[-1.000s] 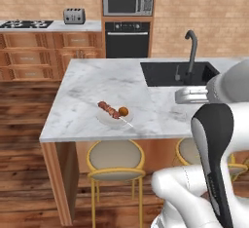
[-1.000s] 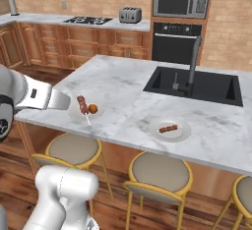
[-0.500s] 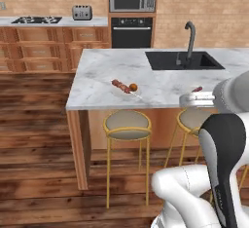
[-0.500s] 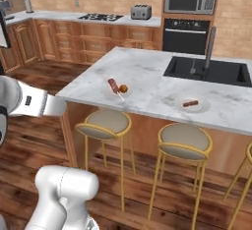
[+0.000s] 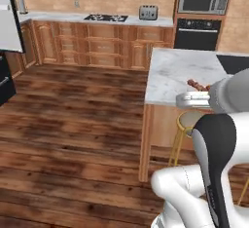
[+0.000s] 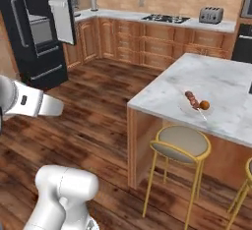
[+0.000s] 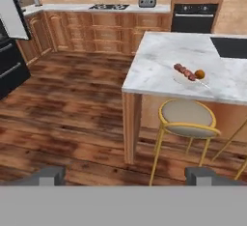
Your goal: Pick up the orange and tangerine from the fridge and place one fruit on each plate on the dining counter.
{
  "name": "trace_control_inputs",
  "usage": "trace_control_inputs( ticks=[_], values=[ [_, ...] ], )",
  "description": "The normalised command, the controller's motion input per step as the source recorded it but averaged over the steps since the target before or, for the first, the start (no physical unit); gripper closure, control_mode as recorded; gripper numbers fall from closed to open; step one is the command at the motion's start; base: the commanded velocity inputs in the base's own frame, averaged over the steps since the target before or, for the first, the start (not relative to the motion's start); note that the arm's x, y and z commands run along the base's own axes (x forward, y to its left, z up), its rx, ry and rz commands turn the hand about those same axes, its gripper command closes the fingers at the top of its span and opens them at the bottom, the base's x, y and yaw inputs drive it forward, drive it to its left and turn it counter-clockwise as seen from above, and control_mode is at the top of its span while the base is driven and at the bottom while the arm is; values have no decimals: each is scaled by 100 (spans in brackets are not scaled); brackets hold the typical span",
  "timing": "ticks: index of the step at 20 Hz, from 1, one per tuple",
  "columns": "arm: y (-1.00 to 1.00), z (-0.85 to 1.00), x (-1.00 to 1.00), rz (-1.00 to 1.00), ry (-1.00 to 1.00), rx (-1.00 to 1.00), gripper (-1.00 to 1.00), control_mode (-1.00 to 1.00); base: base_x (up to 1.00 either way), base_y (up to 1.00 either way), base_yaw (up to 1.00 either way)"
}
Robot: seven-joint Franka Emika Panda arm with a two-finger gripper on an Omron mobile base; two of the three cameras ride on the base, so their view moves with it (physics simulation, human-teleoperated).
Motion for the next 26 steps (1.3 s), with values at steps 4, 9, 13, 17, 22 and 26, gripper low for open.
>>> trace_control_inputs(
  ticks=[4, 9, 13, 17, 22, 26],
  values=[
    [0, 0, 0, 0, 0, 0, -100, 100, 0, 24, 96],
    [0, 0, 0, 0, 0, 0, -100, 100, 0, 0, 100],
    [0, 0, 0, 0, 0, 0, -100, 100, 25, 0, 98],
    [0, 0, 0, 0, 0, 0, -100, 100, 82, -49, 52],
    [0, 0, 0, 0, 0, 0, -100, 100, 100, -59, 37],
    [0, 0, 0, 0, 0, 0, -100, 100, 100, -72, 25]
  ],
)
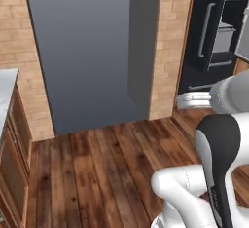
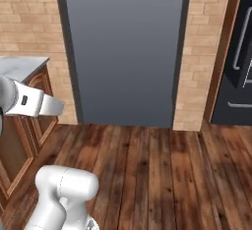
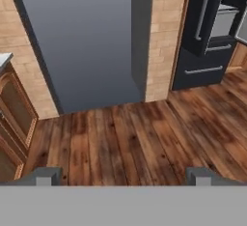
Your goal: Pick up the orange and tangerine from the fridge and place one fruit on each plate on the dining counter.
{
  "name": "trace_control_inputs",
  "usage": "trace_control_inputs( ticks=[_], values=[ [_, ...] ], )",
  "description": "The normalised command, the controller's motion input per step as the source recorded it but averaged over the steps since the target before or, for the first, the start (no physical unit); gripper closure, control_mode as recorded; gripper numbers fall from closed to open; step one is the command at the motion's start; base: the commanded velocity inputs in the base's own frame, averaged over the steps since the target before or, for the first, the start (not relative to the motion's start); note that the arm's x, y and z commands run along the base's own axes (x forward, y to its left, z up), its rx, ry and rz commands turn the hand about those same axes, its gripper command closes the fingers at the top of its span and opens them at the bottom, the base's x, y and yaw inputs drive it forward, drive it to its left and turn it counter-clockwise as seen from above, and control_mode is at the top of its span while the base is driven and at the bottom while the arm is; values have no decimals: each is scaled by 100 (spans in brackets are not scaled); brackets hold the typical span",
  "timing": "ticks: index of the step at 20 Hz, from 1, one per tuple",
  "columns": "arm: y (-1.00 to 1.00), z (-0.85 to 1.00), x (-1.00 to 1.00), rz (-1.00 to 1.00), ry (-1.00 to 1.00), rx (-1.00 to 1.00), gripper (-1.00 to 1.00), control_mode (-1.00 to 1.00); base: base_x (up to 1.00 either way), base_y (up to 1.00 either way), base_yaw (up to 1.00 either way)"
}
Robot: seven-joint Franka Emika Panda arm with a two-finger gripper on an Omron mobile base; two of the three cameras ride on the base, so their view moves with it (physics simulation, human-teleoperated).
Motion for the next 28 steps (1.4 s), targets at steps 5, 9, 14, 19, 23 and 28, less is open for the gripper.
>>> trace_control_inputs(
  ticks=[5, 9, 14, 19, 23, 28],
  values=[
    [0, 0, 0, 0, 0, 0, -100, 100, 100, -51, 27],
    [0, 0, 0, 0, 0, 0, -100, 100, 100, -96, 24],
    [0, 0, 0, 0, 0, 0, -100, 100, 63, -100, 22],
    [0, 0, 0, 0, 0, 0, -100, 100, 11, -100, 19],
    [0, 0, 0, 0, 0, 0, -100, 100, 0, -100, 16],
    [0, 0, 0, 0, 0, 0, -100, 100, 1, -100, 14]
  ],
)
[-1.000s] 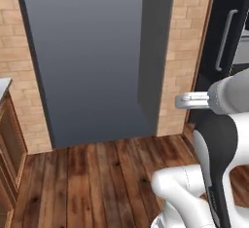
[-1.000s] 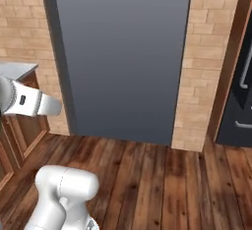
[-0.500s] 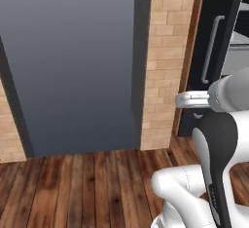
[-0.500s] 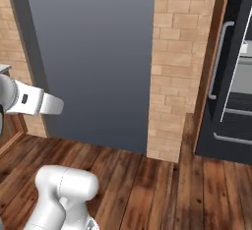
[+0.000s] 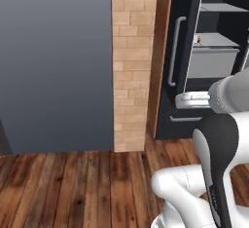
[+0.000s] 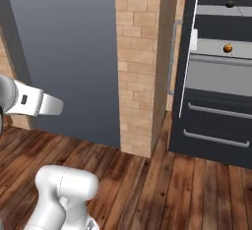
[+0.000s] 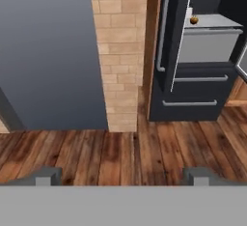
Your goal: Pick up the orange and tangerine from the fridge and place one fruit on each plate on the dining counter.
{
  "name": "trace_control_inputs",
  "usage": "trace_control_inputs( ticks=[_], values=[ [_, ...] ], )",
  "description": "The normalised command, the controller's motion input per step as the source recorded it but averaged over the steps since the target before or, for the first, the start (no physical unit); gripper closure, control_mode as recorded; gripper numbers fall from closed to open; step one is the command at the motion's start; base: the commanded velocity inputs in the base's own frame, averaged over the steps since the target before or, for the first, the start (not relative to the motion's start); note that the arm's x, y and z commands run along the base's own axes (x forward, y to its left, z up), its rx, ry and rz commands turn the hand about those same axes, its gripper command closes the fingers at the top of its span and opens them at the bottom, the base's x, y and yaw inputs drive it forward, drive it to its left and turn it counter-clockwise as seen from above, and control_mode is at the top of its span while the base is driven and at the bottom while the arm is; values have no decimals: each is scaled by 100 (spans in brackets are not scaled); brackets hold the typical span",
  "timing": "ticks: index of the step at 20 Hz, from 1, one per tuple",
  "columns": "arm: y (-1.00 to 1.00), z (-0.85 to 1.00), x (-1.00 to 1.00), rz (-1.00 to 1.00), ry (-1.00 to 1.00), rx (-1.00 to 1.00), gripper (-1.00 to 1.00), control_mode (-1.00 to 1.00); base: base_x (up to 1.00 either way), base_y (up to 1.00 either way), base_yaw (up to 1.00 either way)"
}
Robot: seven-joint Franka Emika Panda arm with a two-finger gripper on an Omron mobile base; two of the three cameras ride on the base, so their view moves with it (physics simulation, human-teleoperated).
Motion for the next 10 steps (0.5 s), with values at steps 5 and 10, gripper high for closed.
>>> trace_control_inputs(
  ticks=[5, 10],
  values=[
    [0, 0, 0, 0, 0, 0, -100, 100, 3, -100, 14],
    [0, 0, 0, 0, 0, 0, -100, 100, 0, -100, 10]
  ],
)
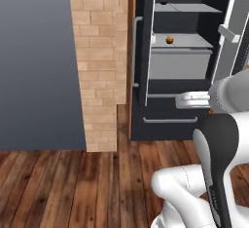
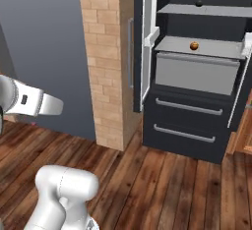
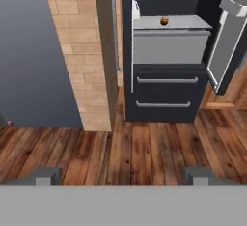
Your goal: Pick up the orange and tangerine from the fridge and place one fruit on each plate on the dining counter.
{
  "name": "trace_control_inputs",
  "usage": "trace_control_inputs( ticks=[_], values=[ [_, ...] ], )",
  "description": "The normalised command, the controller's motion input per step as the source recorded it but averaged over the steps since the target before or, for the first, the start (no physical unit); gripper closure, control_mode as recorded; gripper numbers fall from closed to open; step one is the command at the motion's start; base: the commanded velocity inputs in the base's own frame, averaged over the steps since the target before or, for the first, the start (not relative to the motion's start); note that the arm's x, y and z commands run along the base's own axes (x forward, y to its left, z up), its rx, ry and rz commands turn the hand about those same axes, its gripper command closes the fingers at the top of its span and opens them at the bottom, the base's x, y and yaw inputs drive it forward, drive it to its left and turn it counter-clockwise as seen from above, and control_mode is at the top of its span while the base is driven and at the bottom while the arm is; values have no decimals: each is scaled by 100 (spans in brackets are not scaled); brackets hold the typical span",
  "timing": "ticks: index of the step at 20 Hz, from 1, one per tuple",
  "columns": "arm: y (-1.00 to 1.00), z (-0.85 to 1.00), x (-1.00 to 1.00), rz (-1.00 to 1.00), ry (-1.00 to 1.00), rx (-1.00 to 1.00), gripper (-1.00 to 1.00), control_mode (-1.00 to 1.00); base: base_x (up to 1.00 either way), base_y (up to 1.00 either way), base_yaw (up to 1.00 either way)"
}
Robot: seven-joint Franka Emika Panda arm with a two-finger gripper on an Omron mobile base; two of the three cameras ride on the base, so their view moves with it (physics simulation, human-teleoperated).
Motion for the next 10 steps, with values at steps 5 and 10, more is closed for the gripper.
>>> trace_control_inputs(
  ticks=[5, 10],
  values=[
    [0, 0, 0, 0, 0, 0, -100, 100, 9, -85, 3],
    [0, 0, 0, 0, 0, 0, -100, 100, 29, -59, 0]
  ],
)
